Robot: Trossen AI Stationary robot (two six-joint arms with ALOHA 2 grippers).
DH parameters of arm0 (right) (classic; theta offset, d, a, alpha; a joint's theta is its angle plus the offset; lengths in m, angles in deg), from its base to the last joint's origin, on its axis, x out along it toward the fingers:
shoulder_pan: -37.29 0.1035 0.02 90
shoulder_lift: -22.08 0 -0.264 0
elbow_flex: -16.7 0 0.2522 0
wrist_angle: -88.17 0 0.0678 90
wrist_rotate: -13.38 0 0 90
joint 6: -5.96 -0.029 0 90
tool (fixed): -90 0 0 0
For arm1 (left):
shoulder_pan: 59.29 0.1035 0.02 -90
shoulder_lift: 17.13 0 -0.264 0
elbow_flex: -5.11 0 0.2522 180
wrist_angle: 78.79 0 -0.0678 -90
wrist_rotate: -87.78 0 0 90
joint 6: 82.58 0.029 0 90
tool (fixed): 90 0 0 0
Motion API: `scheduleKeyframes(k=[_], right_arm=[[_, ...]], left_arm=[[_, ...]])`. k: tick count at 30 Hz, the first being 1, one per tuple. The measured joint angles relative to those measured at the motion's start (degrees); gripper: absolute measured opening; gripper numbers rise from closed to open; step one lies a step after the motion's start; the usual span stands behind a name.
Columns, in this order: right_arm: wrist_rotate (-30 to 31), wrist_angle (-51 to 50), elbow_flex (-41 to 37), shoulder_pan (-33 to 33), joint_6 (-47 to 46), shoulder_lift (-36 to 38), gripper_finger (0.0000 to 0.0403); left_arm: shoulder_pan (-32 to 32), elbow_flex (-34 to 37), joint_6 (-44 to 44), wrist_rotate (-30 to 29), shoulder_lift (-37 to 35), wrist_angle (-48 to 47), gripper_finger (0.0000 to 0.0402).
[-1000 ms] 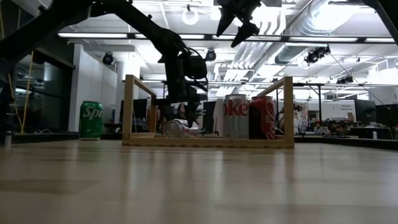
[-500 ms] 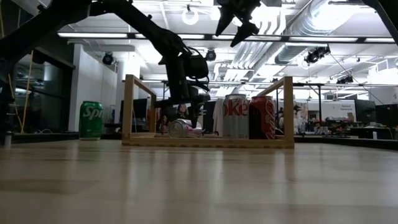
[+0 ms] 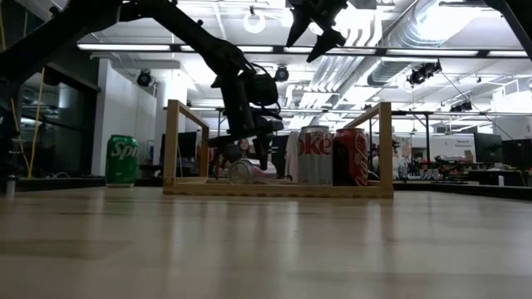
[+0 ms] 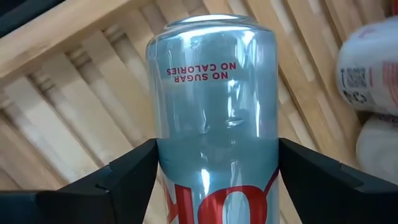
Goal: Place canned beverage on shelf
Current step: Put the red-silver soda can aligned with the other red-silver soda can on the shelf
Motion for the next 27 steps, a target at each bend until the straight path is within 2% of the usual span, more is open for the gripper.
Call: scheduleKeyframes(k=[5,17,27], right_arm=[[0.0,0.0,0.0,0.0,0.0,0.0,0.0374],[0.0,0.5,0.0,0.0,0.8,0.0,0.0374],[0.0,2.7,0.0,0.0,5.6,0.0,0.0374]], left_arm=[[-0.6,0.0,2.3,-0.1,0.0,-0.6,0.026],[-0.1,0.9,6.6,-1.1,-4.7,-2.3,0.0259],[-0.1,0.5,14.2,-1.5,-17.1,-3.1,0.0258]])
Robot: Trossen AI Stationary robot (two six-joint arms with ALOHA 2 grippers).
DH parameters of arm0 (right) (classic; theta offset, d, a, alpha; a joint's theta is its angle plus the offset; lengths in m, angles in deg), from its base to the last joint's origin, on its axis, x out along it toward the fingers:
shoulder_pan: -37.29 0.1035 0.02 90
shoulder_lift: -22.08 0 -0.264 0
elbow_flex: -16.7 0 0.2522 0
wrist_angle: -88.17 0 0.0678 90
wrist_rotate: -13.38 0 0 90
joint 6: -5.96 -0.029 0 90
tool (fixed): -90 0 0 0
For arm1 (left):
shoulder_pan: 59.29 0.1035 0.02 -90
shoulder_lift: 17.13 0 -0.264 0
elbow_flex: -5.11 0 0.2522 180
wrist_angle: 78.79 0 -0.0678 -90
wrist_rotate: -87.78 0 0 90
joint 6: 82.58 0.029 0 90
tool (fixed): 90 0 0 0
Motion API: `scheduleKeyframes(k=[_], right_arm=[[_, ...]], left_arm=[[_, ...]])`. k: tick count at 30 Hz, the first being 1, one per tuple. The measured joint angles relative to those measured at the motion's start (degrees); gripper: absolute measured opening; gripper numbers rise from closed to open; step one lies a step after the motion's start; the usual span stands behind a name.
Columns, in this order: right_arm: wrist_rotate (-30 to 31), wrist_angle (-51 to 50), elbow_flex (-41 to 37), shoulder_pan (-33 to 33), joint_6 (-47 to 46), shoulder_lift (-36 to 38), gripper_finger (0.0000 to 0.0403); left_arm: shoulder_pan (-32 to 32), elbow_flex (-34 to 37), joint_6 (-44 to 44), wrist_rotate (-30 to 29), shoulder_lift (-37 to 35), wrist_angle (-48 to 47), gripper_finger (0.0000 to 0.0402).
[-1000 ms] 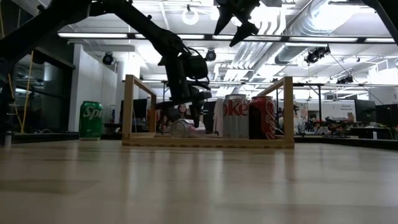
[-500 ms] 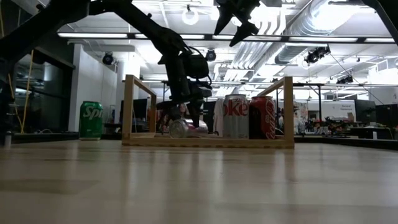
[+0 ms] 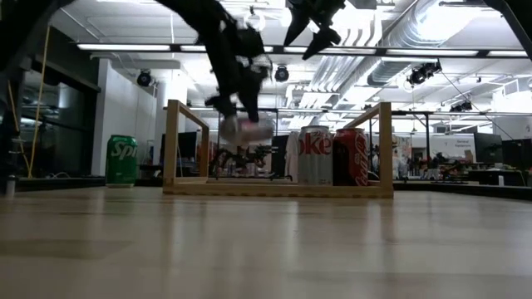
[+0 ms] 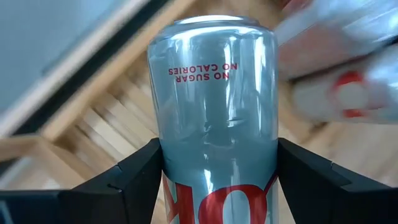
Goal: Place canned beverage on shelf
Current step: Put the red-silver soda can aligned with the other red-silver soda can on the shelf
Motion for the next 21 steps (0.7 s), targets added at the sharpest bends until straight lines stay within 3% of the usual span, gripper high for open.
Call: scheduleKeyframes(k=[5,13,16,21], right_arm=[[-1.4,1.0,0.0,0.0,3.7,0.0,0.0374],[-15.0,-2.0,0.0,0.4,9.7,0.0,0.0374],[-13.7,-4.9,0.0,1.1,10.2,0.0,0.0374],[-13.0,-5.4,0.0,2.9,10.5,0.0,0.0374]], left_arm=[[0.1,-0.1,1.7,-0.8,-8.5,-0.1,0.0258],[0.6,0.8,0.4,-1.4,-21.0,1.9,0.0257],[1.1,6.3,-3.0,-0.1,-26.3,8.6,0.0257],[1.3,23.1,-12.4,2.8,-36.7,28.4,0.0257]])
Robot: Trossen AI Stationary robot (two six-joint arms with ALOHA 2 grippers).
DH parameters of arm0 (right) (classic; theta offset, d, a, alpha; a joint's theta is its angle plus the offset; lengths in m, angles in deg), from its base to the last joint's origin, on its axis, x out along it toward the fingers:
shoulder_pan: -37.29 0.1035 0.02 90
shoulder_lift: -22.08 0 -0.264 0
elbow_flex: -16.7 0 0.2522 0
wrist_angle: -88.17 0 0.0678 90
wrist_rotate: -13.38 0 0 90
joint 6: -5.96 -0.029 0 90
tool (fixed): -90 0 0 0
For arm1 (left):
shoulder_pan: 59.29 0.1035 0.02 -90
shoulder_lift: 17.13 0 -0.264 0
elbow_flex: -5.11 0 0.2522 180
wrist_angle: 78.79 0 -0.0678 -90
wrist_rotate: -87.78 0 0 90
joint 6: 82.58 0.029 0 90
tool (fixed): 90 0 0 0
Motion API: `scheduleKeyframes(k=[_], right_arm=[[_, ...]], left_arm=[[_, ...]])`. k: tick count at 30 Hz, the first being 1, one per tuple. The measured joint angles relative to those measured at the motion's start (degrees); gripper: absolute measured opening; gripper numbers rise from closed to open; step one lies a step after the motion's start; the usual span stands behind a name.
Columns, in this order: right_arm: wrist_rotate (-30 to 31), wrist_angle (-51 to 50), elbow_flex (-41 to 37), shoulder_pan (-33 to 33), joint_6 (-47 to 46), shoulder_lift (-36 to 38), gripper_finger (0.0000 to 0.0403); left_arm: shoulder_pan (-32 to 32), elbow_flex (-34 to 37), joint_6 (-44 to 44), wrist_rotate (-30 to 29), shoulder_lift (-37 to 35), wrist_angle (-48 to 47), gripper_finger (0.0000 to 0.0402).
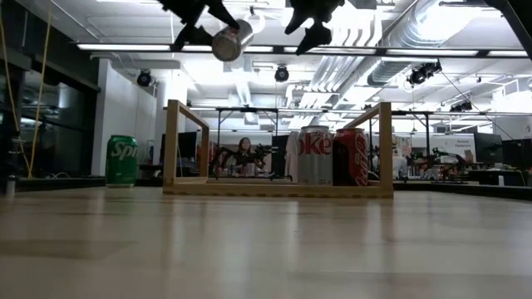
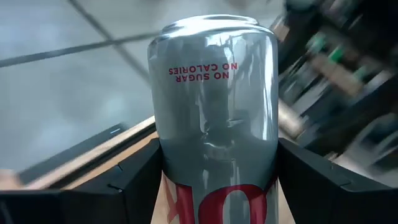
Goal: Place canned beverage on shelf
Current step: Put the red-silver soda can aligned with the other red-silver soda can on the shelf
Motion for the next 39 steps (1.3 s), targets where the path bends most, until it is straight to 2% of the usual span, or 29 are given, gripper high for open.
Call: scheduleKeyframes(k=[3,6,9,12,16,24,27,29,39], right_arm=[[-0.7,2.9,-0.7,2.0,0.8,0.0,0.0374],[-0.7,10.2,-4.4,4.2,0.6,0.1,0.0374],[-0.5,21.1,-10.0,6.7,-1.4,0.4,0.0374],[0.6,32.6,-14.3,9.6,-2.6,0.8,0.0374],[5.7,42.2,-14.8,13.8,-2.1,1.0,0.0374],[29.0,46.4,-14.7,20.5,10.8,1.7,0.0374],[37.7,48.9,-14.7,22.2,12.5,1.6,0.0374],[41.5,53.0,-14.7,23.0,12.4,1.7,0.0374],[41.5,62.6,-14.6,24.6,19.4,1.1,0.0374]], left_arm=[[0.0,11.3,-9.7,0.3,-6.0,15.1,0.0257],[0.0,20.9,-21.2,-0.6,-10.7,32.7,0.0257],[0.0,27.7,-32.4,-5.4,-13.6,47.4,0.0257],[-0.5,31.7,-40.0,-10.8,-14.8,55.0,0.0257],[-1.9,31.8,-44.1,-14.2,-14.8,56.4,0.0257],[-4.8,31.3,-44.9,-19.2,-14.7,59.8,0.0257],[-5.9,31.2,-45.1,-21.6,-14.7,61.0,0.0257],[-6.9,31.2,-45.9,-23.6,-14.7,61.6,0.0257],[-10.8,31.2,-47.4,-27.4,-14.6,65.4,0.0257]])
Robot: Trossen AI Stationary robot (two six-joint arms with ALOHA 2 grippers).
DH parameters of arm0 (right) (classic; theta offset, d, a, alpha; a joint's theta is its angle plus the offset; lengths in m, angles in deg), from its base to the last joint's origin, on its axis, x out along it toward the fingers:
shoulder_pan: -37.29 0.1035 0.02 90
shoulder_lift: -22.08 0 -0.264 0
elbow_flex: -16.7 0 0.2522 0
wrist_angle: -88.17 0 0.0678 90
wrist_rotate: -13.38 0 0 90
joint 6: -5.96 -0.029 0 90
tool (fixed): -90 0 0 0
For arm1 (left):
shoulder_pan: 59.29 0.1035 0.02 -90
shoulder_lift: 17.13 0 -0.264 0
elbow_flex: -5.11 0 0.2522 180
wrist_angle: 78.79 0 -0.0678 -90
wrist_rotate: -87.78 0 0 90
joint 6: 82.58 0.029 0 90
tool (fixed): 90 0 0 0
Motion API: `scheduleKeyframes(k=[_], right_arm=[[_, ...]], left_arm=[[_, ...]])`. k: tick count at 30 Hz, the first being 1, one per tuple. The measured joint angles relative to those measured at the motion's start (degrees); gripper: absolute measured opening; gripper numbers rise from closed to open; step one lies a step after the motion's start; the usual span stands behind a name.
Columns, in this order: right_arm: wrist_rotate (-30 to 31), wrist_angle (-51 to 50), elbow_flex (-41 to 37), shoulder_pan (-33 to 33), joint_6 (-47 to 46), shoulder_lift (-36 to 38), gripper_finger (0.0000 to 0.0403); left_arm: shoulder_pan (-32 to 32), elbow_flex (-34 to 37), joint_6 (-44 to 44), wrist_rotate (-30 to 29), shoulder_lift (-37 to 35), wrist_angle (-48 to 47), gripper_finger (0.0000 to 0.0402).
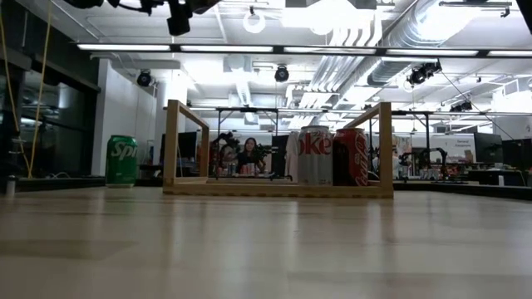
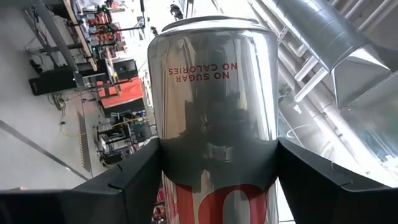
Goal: Place canned beverage on shelf
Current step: Put the red-silver soda can aligned with the other red-silver soda can on the shelf
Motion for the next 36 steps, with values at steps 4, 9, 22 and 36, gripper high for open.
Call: scheduleKeyframes(k=[4,9,22,36], right_arm=[[0.0,3.3,-0.1,0.0,0.3,-0.4,0.0374],[-0.5,4.6,-0.1,0.0,2.3,-1.1,0.0374],[3.9,5.5,-0.1,0.3,8.5,-1.9,0.0374],[8.9,9.6,-0.2,0.3,12.8,-2.3,0.0374]], left_arm=[[-1.3,0.0,-0.2,-0.1,0.0,0.0,0.0257],[-2.8,0.0,-0.1,-0.1,1.1,2.5,0.0257],[-4.9,-2.7,3.2,1.1,5.6,6.1,0.0257],[-5.1,-4.3,5.4,9.2,5.6,5.6,0.0257]])
